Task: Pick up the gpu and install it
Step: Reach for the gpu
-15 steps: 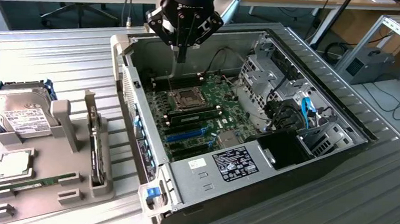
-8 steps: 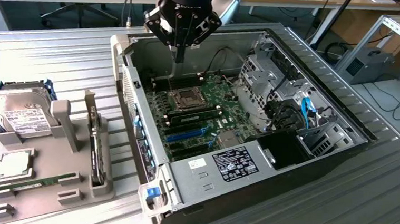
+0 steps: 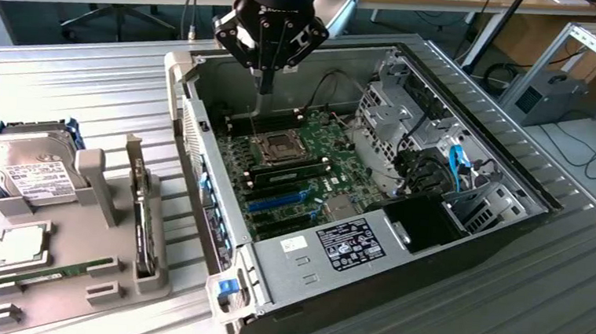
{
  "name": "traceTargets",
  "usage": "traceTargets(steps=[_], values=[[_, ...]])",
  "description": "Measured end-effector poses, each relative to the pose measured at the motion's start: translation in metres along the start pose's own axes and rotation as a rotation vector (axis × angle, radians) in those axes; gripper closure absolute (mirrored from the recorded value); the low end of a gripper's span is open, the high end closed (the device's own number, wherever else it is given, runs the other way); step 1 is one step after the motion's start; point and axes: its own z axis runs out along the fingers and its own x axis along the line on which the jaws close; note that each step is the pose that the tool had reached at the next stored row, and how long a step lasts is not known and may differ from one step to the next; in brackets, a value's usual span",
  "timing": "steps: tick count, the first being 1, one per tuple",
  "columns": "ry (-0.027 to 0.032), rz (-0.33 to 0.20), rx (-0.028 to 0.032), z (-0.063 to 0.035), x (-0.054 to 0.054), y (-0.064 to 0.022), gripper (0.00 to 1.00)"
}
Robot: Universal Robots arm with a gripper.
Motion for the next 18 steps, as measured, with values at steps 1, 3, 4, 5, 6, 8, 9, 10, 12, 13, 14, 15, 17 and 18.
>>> traceTargets(steps=[1, 3, 4, 5, 6, 8, 9, 10, 12, 13, 14, 15, 17, 18], values=[[0.0000, 0.000, 0.0000, 0.0000, 0.0002, 0.0000, 0.89], [0.0000, 0.000, 0.0001, 0.0000, 0.0008, 0.0000, 0.89], [0.0000, 0.000, 0.0001, 0.0000, 0.0011, -0.0001, 0.89], [0.0000, 0.000, 0.0000, 0.0000, 0.0015, -0.0001, 0.89], [0.0000, 0.000, 0.0001, 0.0000, 0.0020, -0.0002, 0.89], [0.0000, 0.000, 0.0000, 0.0001, 0.0026, -0.0002, 0.89], [0.0000, 0.000, 0.0000, 0.0001, 0.0029, -0.0002, 0.89], [0.0001, 0.000, 0.0000, 0.0001, 0.0032, -0.0002, 0.89], [0.0000, 0.000, 0.0000, 0.0001, 0.0038, -0.0003, 0.89], [0.0000, 0.000, 0.0000, 0.0001, 0.0042, -0.0003, 0.89], [0.0000, 0.000, 0.0000, 0.0001, 0.0045, -0.0003, 0.89], [0.0000, 0.000, 0.0000, 0.0002, 0.0048, -0.0004, 0.89], [0.0000, 0.000, 0.0001, 0.0002, 0.0054, -0.0004, 0.89], [0.0000, 0.000, 0.0001, 0.0002, 0.0057, -0.0004, 0.89]])
